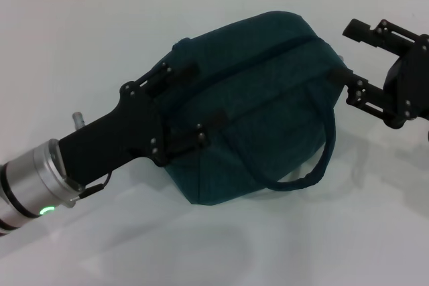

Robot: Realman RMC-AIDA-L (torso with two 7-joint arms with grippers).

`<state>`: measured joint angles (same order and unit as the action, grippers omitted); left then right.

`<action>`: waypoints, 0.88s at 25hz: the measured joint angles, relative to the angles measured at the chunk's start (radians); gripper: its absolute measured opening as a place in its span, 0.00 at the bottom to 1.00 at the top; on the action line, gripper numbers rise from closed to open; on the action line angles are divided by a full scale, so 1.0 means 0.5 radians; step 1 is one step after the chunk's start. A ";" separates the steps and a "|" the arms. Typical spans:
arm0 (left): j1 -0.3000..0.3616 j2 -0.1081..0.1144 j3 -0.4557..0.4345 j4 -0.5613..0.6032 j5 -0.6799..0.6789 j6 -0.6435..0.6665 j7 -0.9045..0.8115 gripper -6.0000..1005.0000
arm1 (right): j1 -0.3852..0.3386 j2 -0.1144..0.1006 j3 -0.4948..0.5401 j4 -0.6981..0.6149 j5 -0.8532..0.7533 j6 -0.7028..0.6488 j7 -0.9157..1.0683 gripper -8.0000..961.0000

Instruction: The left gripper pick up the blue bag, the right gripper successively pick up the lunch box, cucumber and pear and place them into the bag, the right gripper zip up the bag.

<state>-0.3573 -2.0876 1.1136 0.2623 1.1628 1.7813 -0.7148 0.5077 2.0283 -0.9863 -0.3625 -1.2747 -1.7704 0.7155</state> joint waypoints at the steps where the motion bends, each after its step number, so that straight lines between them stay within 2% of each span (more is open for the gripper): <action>1: -0.001 -0.001 0.000 -0.003 0.000 0.000 0.000 0.82 | 0.000 0.000 0.000 0.002 0.001 0.000 0.000 0.62; 15: 0.003 -0.006 0.023 -0.009 0.000 0.004 0.014 0.82 | 0.006 -0.001 0.000 0.048 0.016 -0.018 -0.050 0.62; 22: 0.007 0.002 0.025 -0.014 -0.001 0.086 0.077 0.82 | -0.010 -0.009 -0.025 0.048 0.002 -0.037 -0.058 0.62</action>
<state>-0.3541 -2.0866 1.1260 0.2554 1.1623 1.8242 -0.6765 0.5027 2.0236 -0.9990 -0.3386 -1.2737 -1.7892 0.6864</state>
